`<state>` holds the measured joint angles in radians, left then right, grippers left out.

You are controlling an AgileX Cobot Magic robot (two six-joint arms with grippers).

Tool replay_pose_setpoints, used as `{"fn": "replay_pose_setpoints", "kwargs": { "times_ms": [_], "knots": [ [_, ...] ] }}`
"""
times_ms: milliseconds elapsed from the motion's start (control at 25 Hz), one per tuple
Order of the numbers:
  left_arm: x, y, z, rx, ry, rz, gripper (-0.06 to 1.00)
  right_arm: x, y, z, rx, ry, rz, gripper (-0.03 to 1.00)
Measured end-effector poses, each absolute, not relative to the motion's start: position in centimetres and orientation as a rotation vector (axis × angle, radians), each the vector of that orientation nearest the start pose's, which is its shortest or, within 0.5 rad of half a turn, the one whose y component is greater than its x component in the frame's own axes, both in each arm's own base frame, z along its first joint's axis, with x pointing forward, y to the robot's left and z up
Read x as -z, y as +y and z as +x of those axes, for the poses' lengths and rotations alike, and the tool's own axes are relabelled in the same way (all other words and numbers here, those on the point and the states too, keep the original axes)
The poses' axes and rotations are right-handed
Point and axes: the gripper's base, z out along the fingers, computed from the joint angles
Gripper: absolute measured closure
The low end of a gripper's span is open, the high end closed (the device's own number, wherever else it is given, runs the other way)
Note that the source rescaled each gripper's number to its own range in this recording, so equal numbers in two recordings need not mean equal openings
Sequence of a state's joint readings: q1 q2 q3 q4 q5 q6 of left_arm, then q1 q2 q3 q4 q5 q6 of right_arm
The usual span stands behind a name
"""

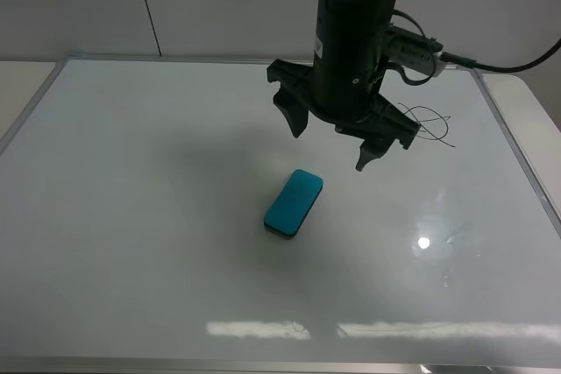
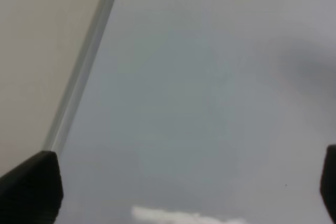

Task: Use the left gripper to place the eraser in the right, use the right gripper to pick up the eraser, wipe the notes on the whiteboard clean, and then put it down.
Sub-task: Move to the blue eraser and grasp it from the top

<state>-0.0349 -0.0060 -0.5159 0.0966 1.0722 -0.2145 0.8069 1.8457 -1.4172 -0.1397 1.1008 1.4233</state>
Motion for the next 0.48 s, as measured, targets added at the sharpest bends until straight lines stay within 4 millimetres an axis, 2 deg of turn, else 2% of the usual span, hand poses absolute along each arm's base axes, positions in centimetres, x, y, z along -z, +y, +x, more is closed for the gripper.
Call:
{"fn": "replay_pose_setpoints", "kwargs": {
  "times_ms": [240,480],
  "knots": [
    [-28.1,0.8,-0.8,0.042,2.022,-0.188,-0.05,-20.6,29.1,25.9,-0.074,2.869,0.790,0.36],
    [-28.1,0.8,-0.8,0.042,2.022,-0.188,-0.05,-19.6,30.1,25.1,-0.036,2.853,0.788,0.36]
  ]
}}
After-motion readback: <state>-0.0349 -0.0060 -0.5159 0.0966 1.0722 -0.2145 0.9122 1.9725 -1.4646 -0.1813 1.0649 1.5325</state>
